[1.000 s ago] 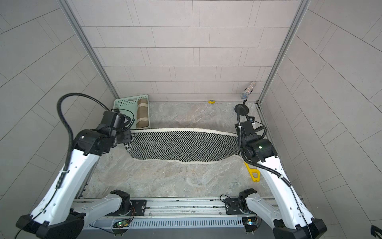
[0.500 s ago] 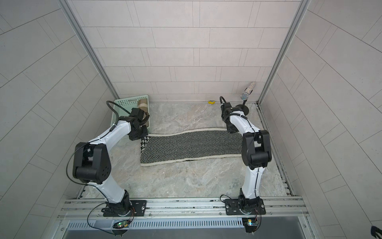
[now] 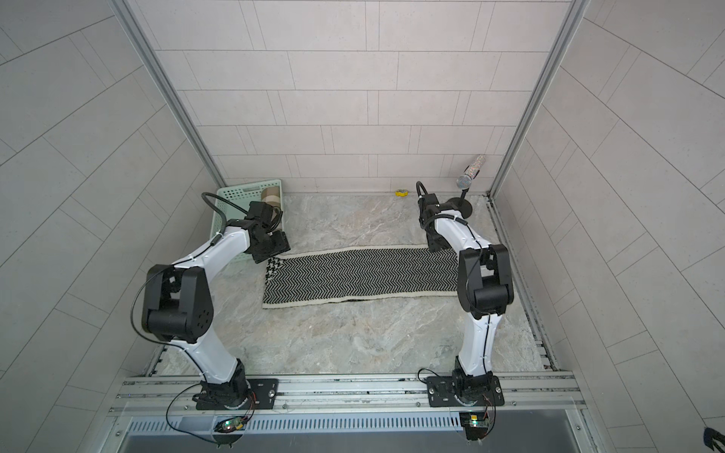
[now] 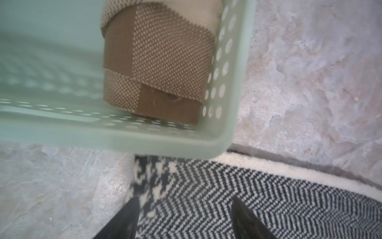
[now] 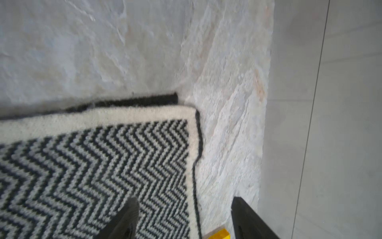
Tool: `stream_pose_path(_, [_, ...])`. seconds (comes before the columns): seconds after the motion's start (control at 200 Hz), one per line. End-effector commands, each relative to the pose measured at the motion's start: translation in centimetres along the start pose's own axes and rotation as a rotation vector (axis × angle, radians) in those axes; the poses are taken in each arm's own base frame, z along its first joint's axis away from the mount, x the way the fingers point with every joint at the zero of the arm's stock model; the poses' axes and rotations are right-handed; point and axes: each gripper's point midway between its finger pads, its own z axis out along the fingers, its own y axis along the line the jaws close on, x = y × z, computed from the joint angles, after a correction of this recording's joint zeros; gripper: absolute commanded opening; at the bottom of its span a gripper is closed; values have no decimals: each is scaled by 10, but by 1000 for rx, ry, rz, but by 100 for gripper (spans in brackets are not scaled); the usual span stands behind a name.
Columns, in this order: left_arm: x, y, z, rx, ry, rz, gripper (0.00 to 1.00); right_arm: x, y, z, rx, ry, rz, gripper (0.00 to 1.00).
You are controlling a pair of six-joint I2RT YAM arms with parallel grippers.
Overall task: Roll up the scarf and place it into the basket
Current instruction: Flatten out the scarf at the center of the board, then fold the scarf at the center of the board.
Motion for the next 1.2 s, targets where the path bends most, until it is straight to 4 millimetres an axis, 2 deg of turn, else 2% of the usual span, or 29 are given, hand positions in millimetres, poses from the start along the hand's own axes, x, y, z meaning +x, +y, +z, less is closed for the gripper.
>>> stream_pose_path(0.0, [6, 9, -28, -12, -26, 10, 87, 22, 12, -13, -93, -24, 47, 81])
stream_pose_path(0.135, [16, 31, -46, -93, -25, 33, 93, 55, 19, -24, -180, -27, 67, 82])
stream_pose_path(0.32, [39, 52, -47, -105, -16, -3, 94, 85, 34, -42, -271, -74, 71, 84])
stream_pose_path(0.425, [55, 60, -35, -105, 12, -30, 86, 96, 45, -49, -317, -90, 57, 84])
stream_pose_path(0.52, [71, 66, -19, -102, 52, -60, 75, 102, 46, -54, -317, -101, 50, 84])
stream_pose_path(0.59, [82, 70, -6, -100, 77, -79, 74, 105, 46, -56, -323, -110, 61, 83])
stream_pose_path(0.686, [88, 76, 10, -110, 91, -90, 70, 106, 45, -59, -335, -131, 73, 83])
stream_pose_path(0.841, [95, 67, 38, -54, 135, -109, 63, 106, 45, -57, -335, -131, 79, 83])
stream_pose_path(0.926, [95, 64, 47, -35, 129, -120, 43, 107, 46, -55, -327, -120, 73, 83])
stream_pose_path(1.016, [98, 67, 50, -42, 132, -132, 1, 107, 44, -52, -305, -111, 69, 83])
stream_pose_path(1.106, [94, 66, 35, -35, 105, -138, 0, 107, 41, -46, -272, -99, 71, 83])
stream_pose_path(1.191, [80, 72, 1, -72, 39, -120, 0, 108, 40, -40, -258, -79, 66, 83])
